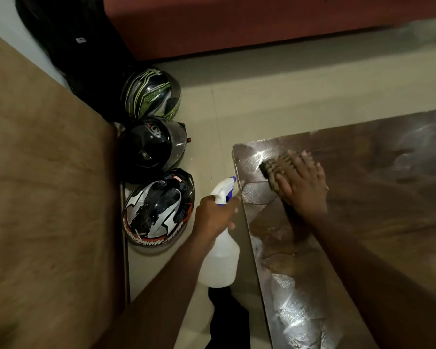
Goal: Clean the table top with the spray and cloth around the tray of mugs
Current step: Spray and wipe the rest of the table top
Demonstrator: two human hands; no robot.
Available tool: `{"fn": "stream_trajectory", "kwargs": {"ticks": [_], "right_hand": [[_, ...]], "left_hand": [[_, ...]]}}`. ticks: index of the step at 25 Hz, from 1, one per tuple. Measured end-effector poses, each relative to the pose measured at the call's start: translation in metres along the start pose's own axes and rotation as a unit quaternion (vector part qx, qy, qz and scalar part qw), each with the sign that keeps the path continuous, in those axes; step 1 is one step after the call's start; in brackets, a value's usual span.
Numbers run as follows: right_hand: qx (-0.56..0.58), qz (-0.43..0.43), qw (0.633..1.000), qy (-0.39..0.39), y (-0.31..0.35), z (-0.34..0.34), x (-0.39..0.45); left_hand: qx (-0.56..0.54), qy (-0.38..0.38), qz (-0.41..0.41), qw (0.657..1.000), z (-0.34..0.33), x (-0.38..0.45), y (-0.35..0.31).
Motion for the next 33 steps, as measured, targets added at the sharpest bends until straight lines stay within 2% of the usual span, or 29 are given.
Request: {"fn": "stream_trajectory", "kwargs": {"ticks": [1, 2, 3, 5, 6, 7, 8, 10, 11, 12, 13, 15, 16, 17, 18, 20, 21, 22, 23, 25, 26, 28, 29, 31, 32, 33], "right_hand": [[0.010, -0.081, 0.997, -0.011, 0.007, -0.001, 0.005], [0.026, -0.096, 0.995, -0.016, 0.027, -0.006, 0.002], [0.034, -0.045, 0.998, -0.010, 0.049, -0.011, -0.015], [0.025, 0.166, 0.986, 0.020, 0.064, -0.012, -0.083], [0.016, 0.246, 0.968, 0.038, 0.047, -0.007, -0.116], [0.005, 0.279, 0.959, 0.039, 0.019, -0.001, -0.132], [-0.002, 0.261, 0.965, 0.041, -0.006, 0.005, -0.134], [0.020, 0.078, 0.996, 0.028, -0.039, 0.011, -0.110], [0.033, -0.003, 0.999, 0.026, -0.036, 0.010, -0.099], [0.055, -0.018, 0.998, 0.020, -0.022, 0.008, -0.102], [0.068, 0.028, 0.997, 0.025, -0.002, 0.005, -0.118], [0.062, 0.199, 0.977, 0.047, 0.018, -0.002, -0.181], [0.046, 0.262, 0.963, 0.051, 0.004, 0.003, -0.211], [0.040, 0.272, 0.960, 0.046, -0.020, 0.010, -0.222], [0.047, 0.234, 0.970, 0.036, -0.039, 0.015, -0.219], [0.063, 0.064, 0.996, 0.025, -0.059, 0.021, -0.196], [0.066, 0.003, 0.997, 0.032, -0.052, 0.021, -0.189], [0.076, -0.007, 0.996, 0.038, -0.036, 0.018, -0.187], [0.085, 0.039, 0.995, 0.035, -0.014, 0.014, -0.200], [0.080, 0.200, 0.975, 0.057, 0.013, 0.003, -0.273], [0.064, 0.274, 0.957, 0.067, 0.006, 0.005, -0.315], [0.042, 0.331, 0.940, 0.069, -0.028, 0.012, -0.351], [0.034, 0.310, 0.949, 0.055, -0.039, 0.013, -0.349], [0.052, 0.144, 0.988, 0.032, -0.041, 0.013, -0.321], [0.066, 0.067, 0.995, 0.027, -0.029, 0.012, -0.311], [0.084, 0.061, 0.994, 0.035, -0.008, 0.007, -0.312]], "left_hand": [[0.002, -0.003, 0.004, 1.000, -0.003, -0.005, 0.007], [0.010, -0.013, 0.004, 1.000, -0.004, -0.010, 0.012], [0.021, -0.025, 0.005, 0.999, -0.005, -0.018, 0.019], [0.032, -0.031, 0.007, 0.999, -0.009, -0.044, 0.034], [0.028, -0.024, 0.013, 0.999, -0.012, -0.058, 0.044], [0.020, -0.013, 0.023, 0.999, -0.017, -0.075, 0.053], [0.014, -0.006, 0.027, 1.000, -0.022, -0.089, 0.060], [0.020, -0.026, 0.022, 0.999, -0.035, -0.114, 0.066], [0.022, -0.046, 0.022, 0.998, -0.042, -0.123, 0.068], [0.024, -0.062, 0.013, 0.998, -0.052, -0.132, 0.071], [0.029, -0.066, -0.002, 0.997, -0.061, -0.140, 0.072], [0.030, -0.068, -0.014, 0.997, -0.074, -0.154, 0.079], [0.017, -0.084, -0.007, 0.996, -0.078, -0.164, 0.084], [0.013, -0.103, 0.002, 0.995, -0.080, -0.174, 0.089], [0.019, -0.123, 0.006, 0.992, -0.082, -0.183, 0.092], [0.031, -0.138, 0.008, 0.990, -0.089, -0.199, 0.099], [0.018, -0.137, 0.011, 0.990, -0.092, -0.205, 0.104], [0.000, -0.137, 0.018, 0.990, -0.094, -0.207, 0.109], [-0.005, -0.138, 0.025, 0.990, -0.097, -0.212, 0.117], [0.024, -0.135, 0.026, 0.990, -0.105, -0.228, 0.137], [0.033, -0.130, 0.026, 0.991, -0.108, -0.238, 0.146], [0.019, -0.107, 0.040, 0.993, -0.113, -0.258, 0.167], [0.009, -0.103, 0.050, 0.993, -0.113, -0.267, 0.177], [0.012, -0.127, 0.072, 0.989, -0.107, -0.282, 0.195], [0.017, -0.144, 0.083, 0.986, -0.103, -0.288, 0.205], [0.013, -0.153, 0.083, 0.985, -0.101, -0.295, 0.214]]}}
Point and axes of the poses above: each hand's wrist, its own x-axis towards the middle knuckle, its own z-axis out of the back of the hand, y = z × x, the point moved 4 cm from there along x, towards the middle knuckle, and after that the axes turned 1 degree about -y, right-handed, at the moved point
